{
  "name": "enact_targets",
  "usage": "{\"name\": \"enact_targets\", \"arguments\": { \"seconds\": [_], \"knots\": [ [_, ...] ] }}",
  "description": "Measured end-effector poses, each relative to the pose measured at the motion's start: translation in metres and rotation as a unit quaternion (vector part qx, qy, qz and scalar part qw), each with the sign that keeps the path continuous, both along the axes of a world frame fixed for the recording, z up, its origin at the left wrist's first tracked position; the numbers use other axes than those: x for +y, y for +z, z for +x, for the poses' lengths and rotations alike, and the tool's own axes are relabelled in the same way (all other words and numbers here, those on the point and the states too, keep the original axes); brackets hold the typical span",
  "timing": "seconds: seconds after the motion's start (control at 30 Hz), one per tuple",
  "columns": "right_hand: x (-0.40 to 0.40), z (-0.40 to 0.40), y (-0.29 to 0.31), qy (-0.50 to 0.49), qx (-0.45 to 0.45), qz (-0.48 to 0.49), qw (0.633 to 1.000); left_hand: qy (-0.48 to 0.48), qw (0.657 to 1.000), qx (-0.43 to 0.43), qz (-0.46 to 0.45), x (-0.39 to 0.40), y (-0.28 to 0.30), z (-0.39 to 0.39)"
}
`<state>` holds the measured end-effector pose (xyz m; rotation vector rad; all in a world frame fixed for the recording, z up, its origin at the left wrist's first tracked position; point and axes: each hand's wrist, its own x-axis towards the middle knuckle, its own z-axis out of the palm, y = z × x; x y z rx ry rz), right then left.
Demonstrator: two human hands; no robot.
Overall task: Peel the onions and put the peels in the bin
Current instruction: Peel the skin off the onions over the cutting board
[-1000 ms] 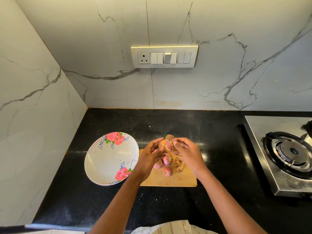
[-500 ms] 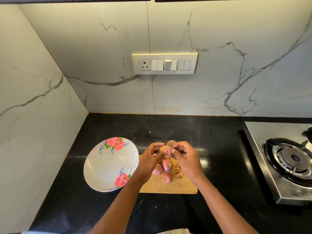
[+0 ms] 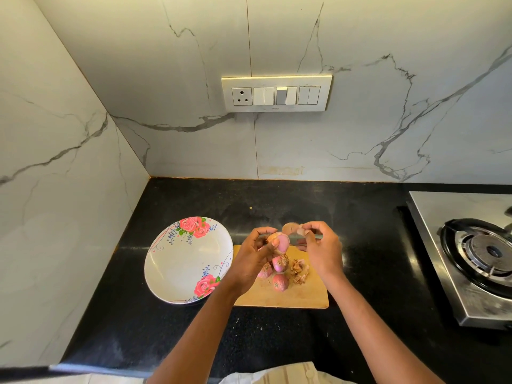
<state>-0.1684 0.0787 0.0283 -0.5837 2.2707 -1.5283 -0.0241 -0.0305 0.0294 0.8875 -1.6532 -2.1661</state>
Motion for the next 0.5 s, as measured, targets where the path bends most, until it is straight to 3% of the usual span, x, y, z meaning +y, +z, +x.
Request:
{"name": "enact_targets", "arguments": {
  "seconds": [0.13,0.33,0.43,0.5],
  "knots": [
    [0.009,-0.010,-0.019,0.048,-0.040,0.072,0.995,0.036,0.996,0.017,0.084,-0.004,-0.004,0.007],
    [0.017,-0.001,-0.044,0.171,0.005,0.198,0.965,0.064,0.992,0.017,0.112,0.001,-0.009,0.001],
    [0.018,-0.001,-0.043,0.147,0.023,0.194,0.970,0.051,0.996,0.011,0.072,0.005,-0.008,-0.001],
    [0.016,0.001,-0.030,0.129,-0.011,0.137,0.982,0.051,0.998,0.009,0.045,0.006,-0.007,-0.001]
  ]
}}
